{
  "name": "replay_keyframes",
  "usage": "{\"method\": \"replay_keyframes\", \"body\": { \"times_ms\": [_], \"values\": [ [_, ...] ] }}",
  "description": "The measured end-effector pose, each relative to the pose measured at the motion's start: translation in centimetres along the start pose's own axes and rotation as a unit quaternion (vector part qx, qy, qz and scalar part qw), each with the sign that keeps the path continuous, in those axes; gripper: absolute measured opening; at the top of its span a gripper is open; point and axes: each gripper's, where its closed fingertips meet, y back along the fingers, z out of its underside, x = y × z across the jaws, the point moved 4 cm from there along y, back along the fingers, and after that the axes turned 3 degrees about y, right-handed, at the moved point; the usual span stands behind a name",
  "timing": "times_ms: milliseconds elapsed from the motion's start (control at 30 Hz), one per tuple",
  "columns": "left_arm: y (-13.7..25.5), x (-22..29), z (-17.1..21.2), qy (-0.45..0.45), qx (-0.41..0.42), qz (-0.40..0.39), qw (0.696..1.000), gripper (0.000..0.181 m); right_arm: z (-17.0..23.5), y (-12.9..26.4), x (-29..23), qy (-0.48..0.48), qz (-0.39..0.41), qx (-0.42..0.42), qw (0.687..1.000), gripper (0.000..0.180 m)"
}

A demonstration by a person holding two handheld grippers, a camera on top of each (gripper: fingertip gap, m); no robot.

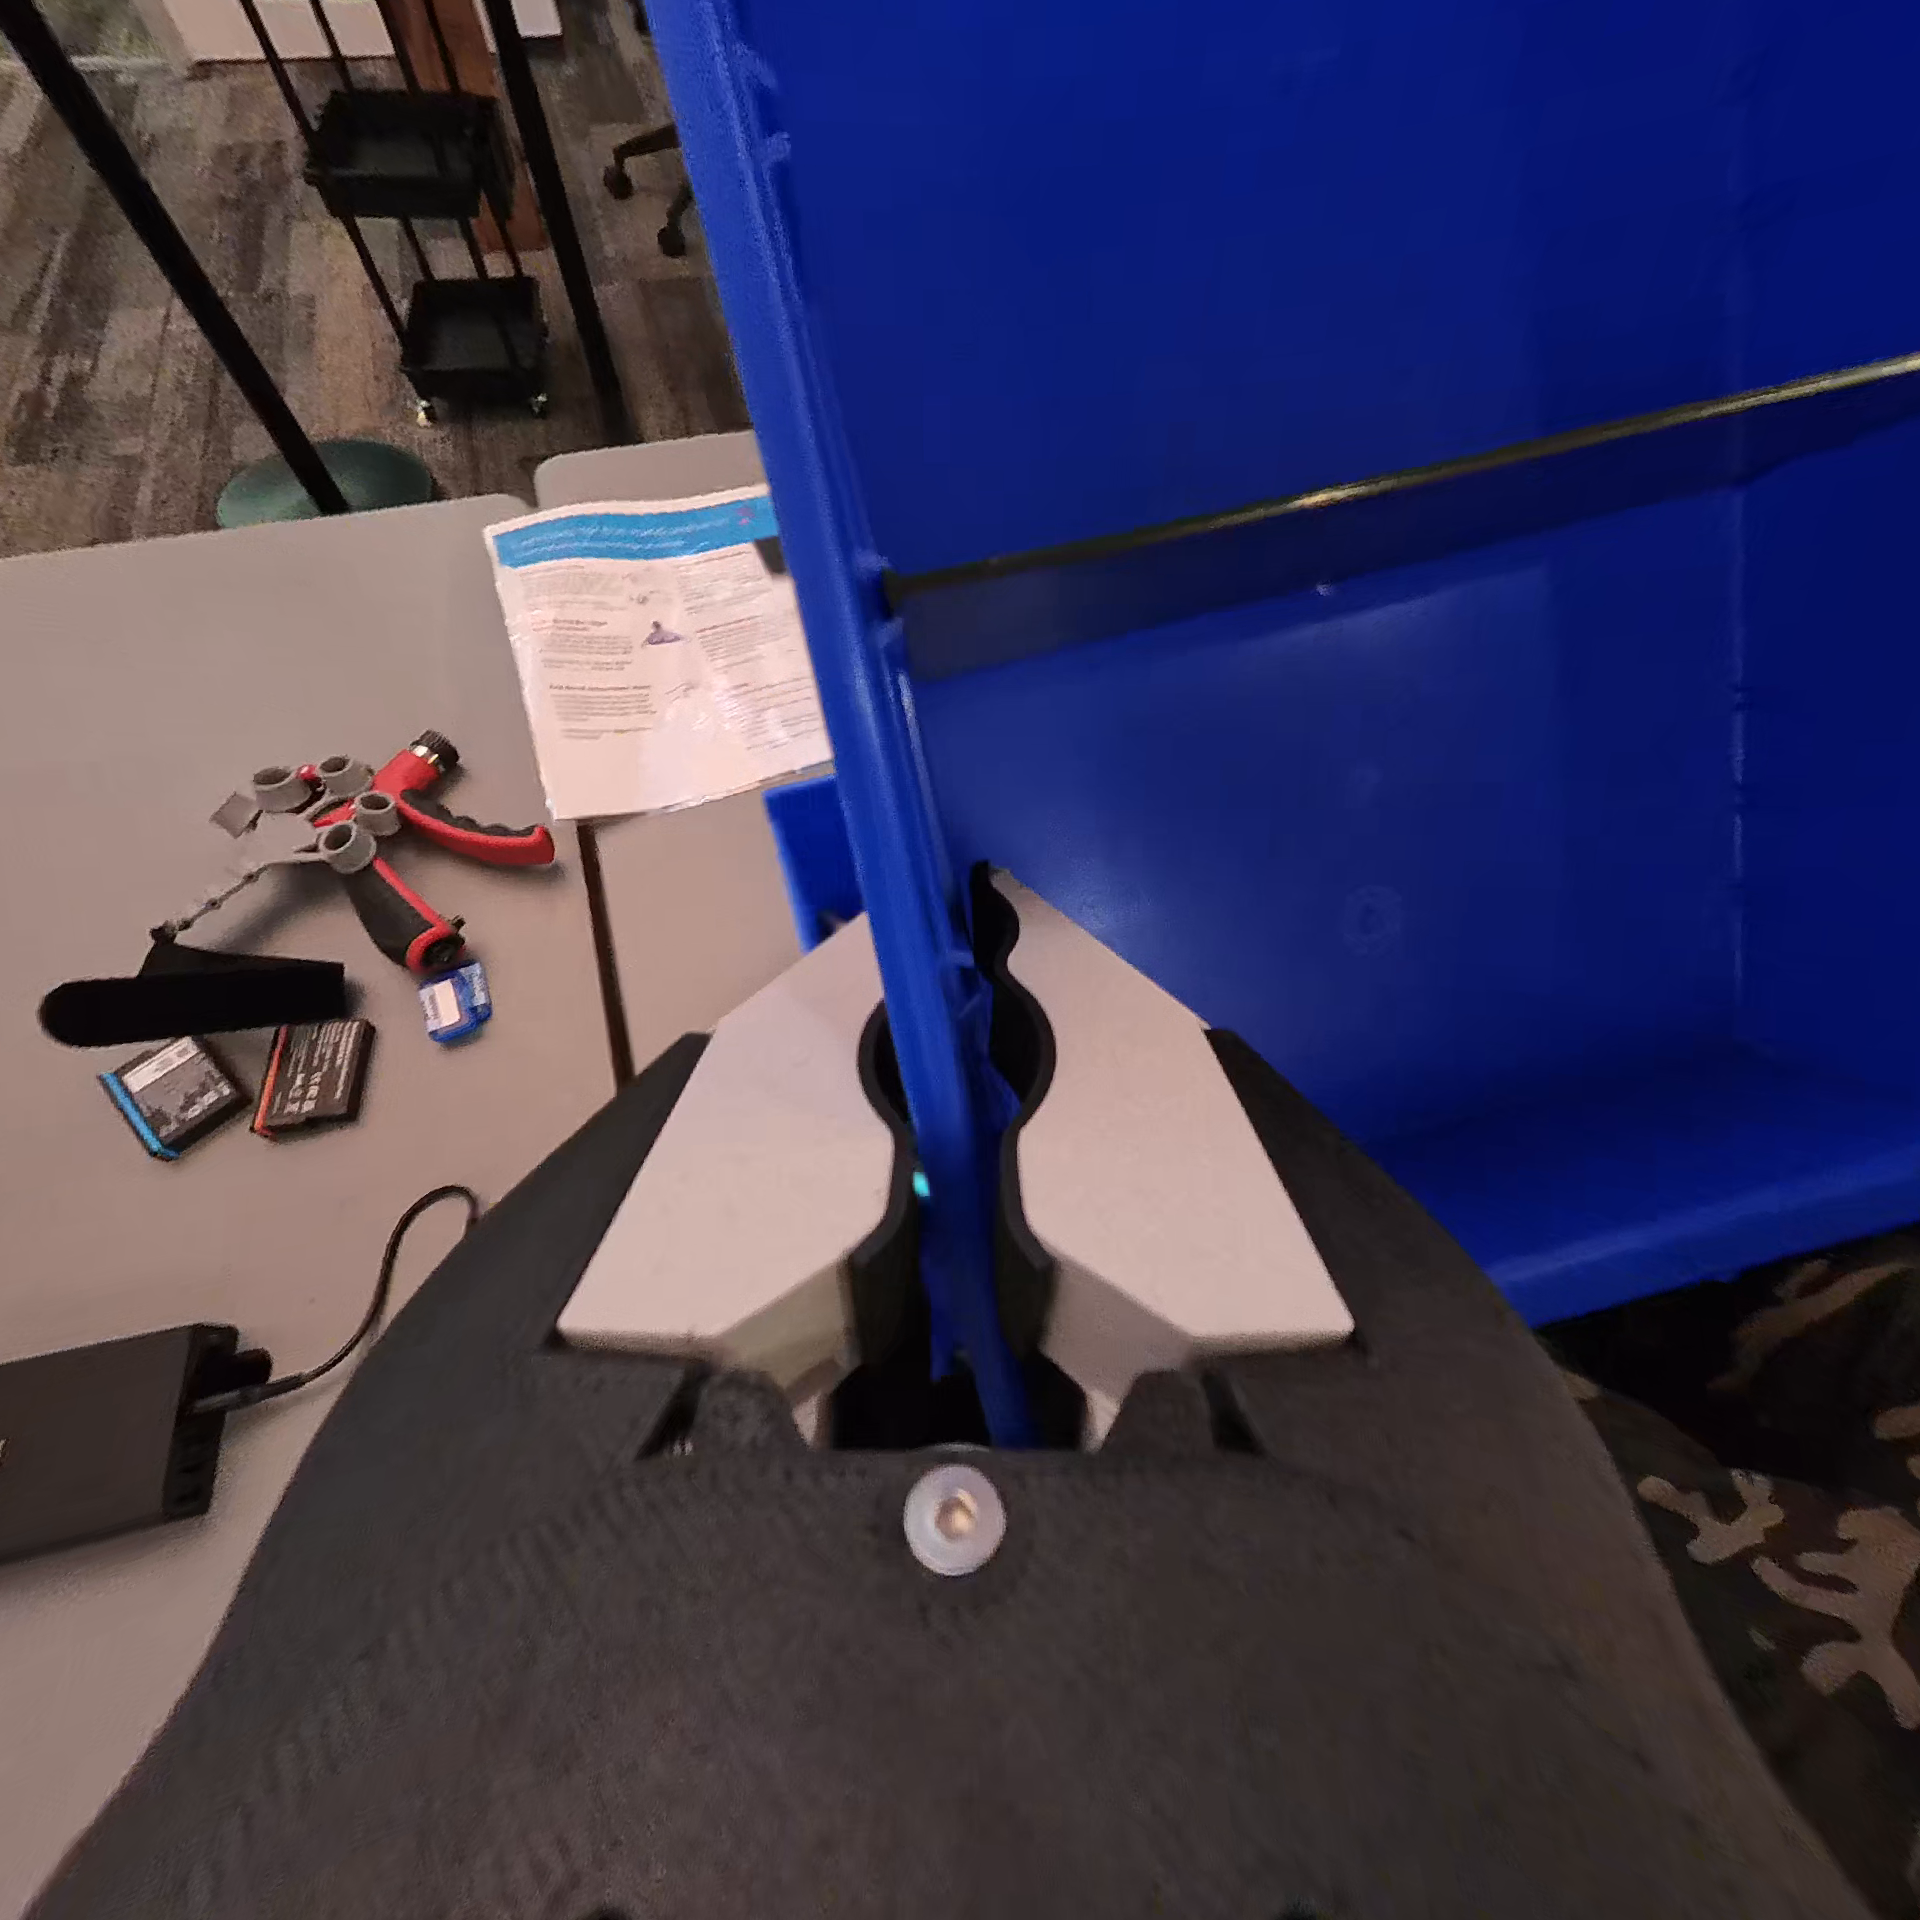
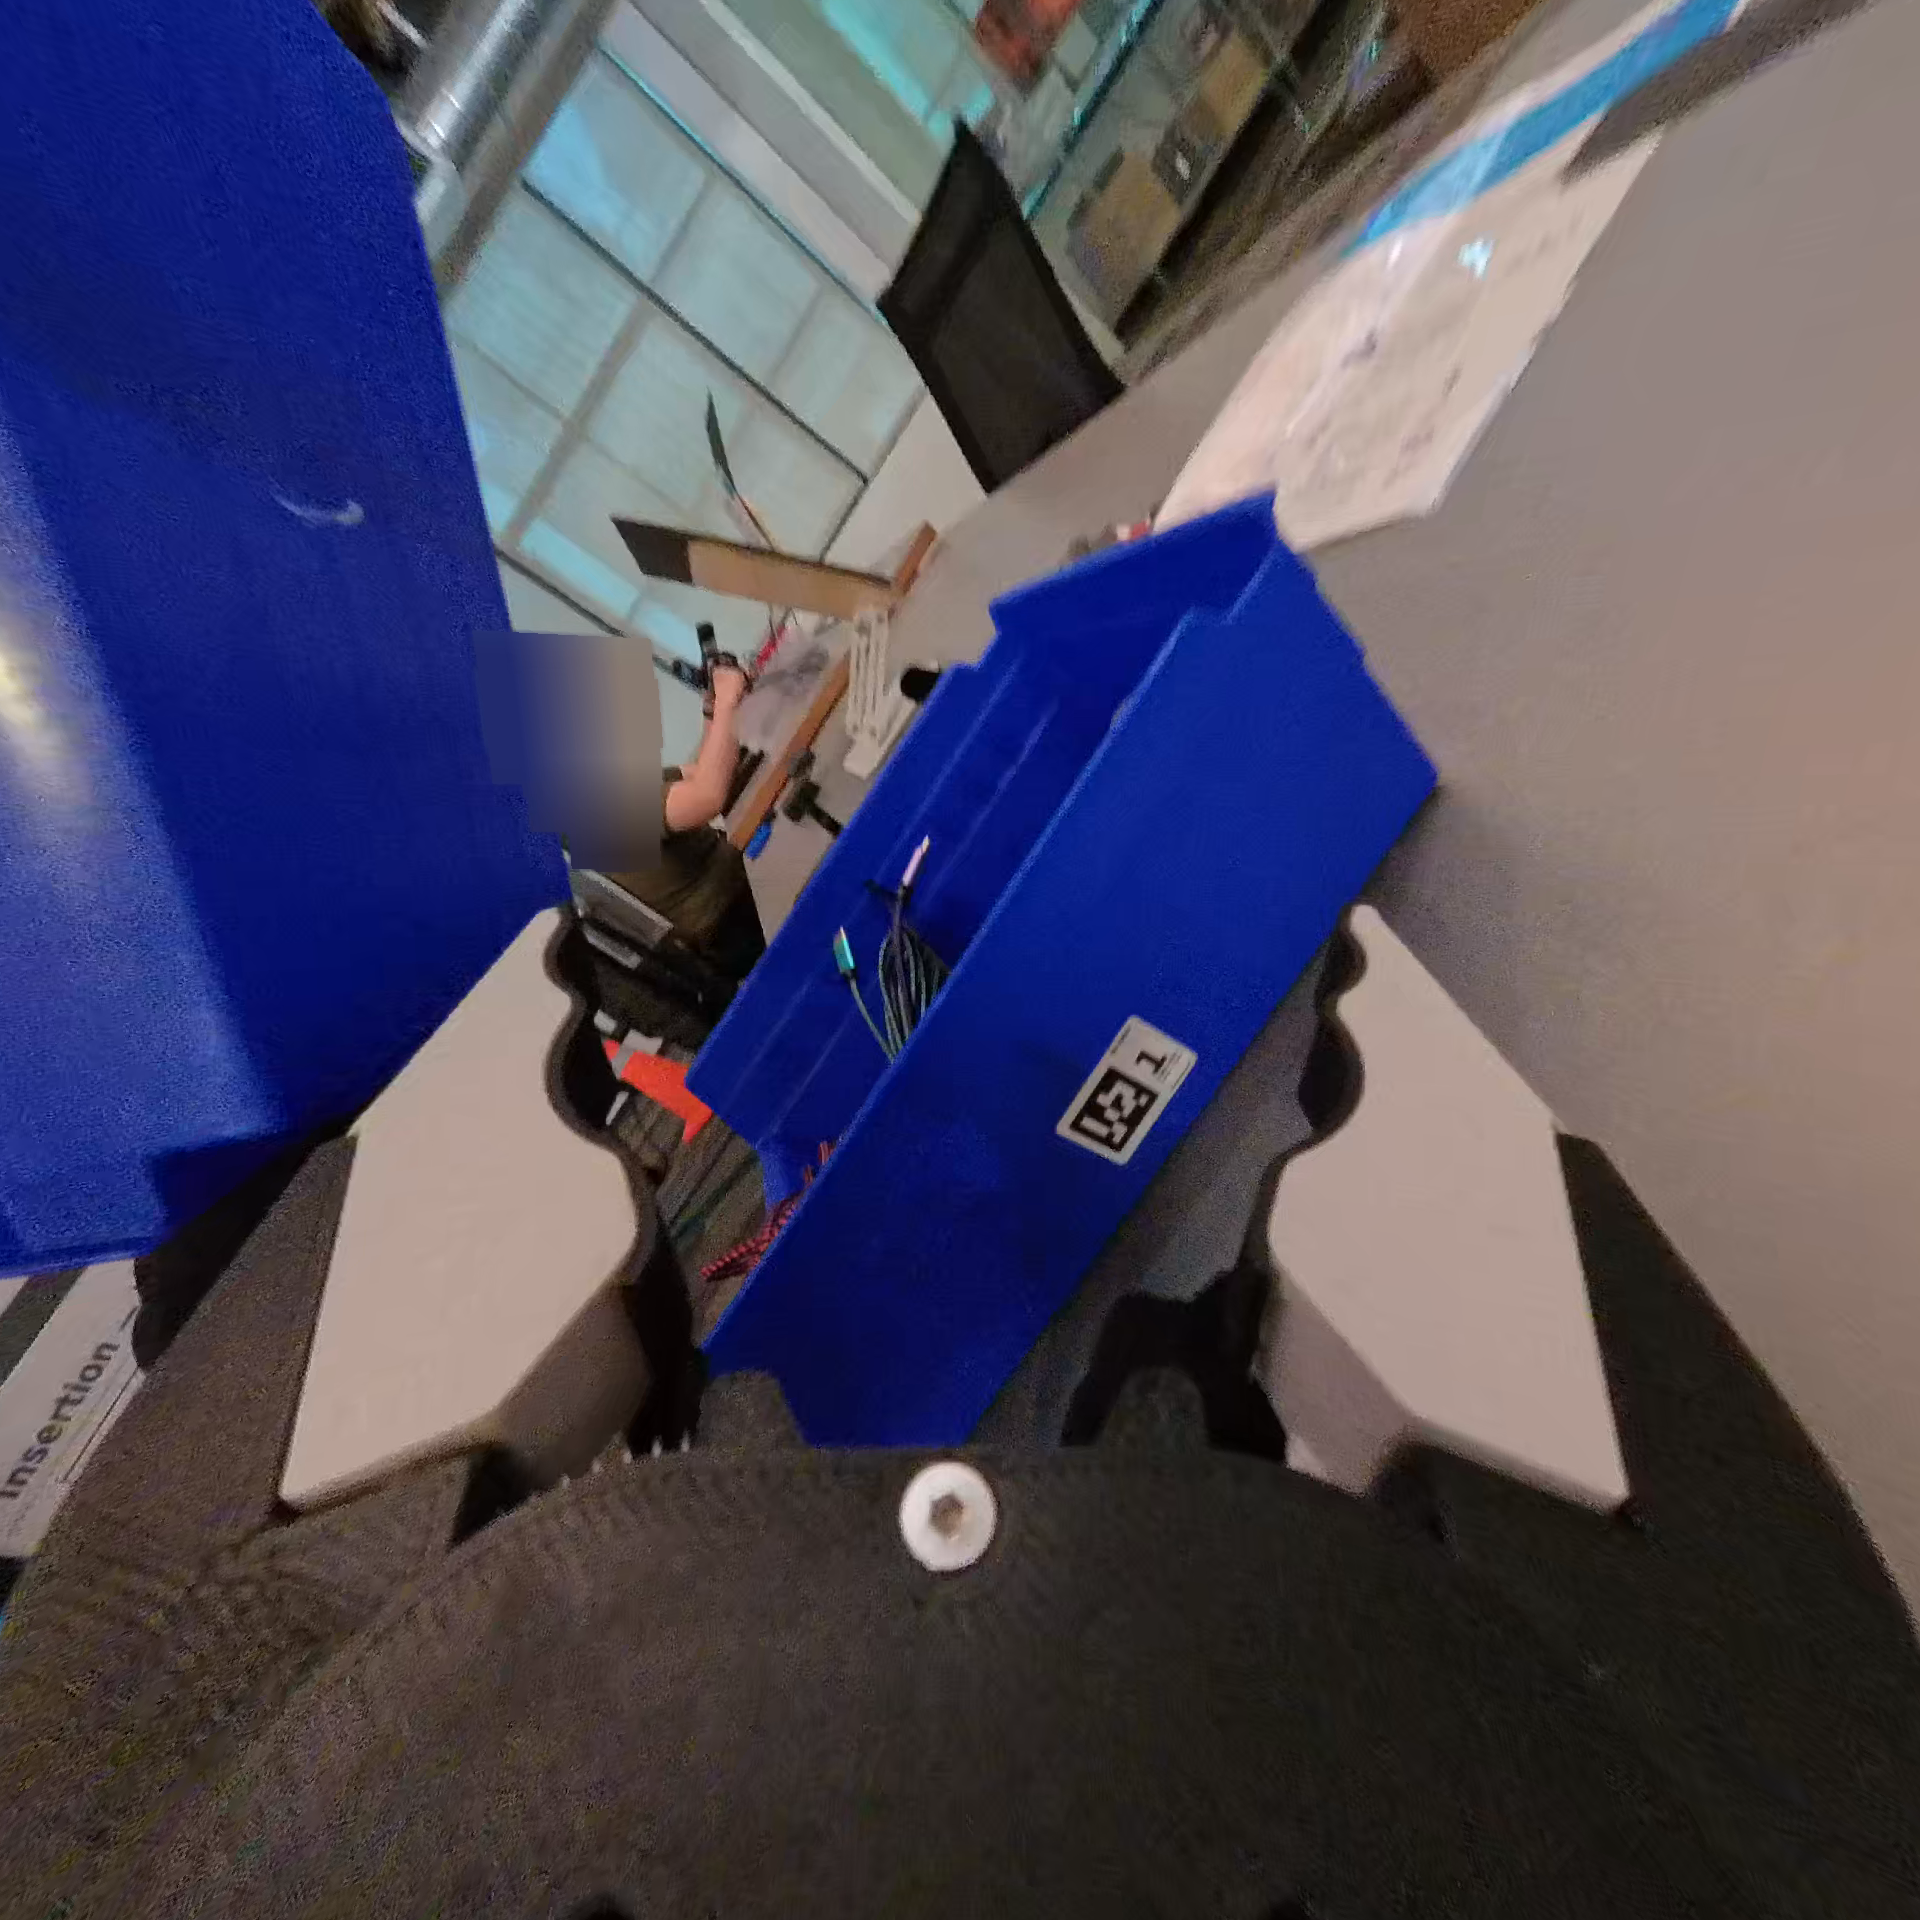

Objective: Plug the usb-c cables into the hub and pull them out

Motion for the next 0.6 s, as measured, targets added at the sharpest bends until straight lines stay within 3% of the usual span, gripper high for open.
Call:
{"method": "replay_keyframes", "body": {
  "times_ms": [200, 367, 467, 600],
  "values": [
    [-4.0, 7.2, -1.2, -0.029, -0.001, 0.048, 0.998, 0.004, -10.2, 11.3, -5.0, 0.101, -0.058, 0.189, 0.975, 0.128],
    [-9.7, 16.2, -0.2, -0.053, -0.039, 0.117, 0.991, 0.004, -14.1, 23.7, -10.3, 0.180, -0.114, 0.302, 0.929, 0.128],
    [-13.1, 22.1, 0.8, -0.081, -0.056, 0.152, 0.983, 0.004, -13.8, 27.6, -11.3, 0.232, -0.069, 0.306, 0.921, 0.136],
    [-17.5, 30.7, 3.0, -0.091, -0.064, 0.209, 0.972, 0.005, -12.0, 30.9, -10.5, 0.306, 0.049, 0.304, 0.901, 0.140]
  ]
}}
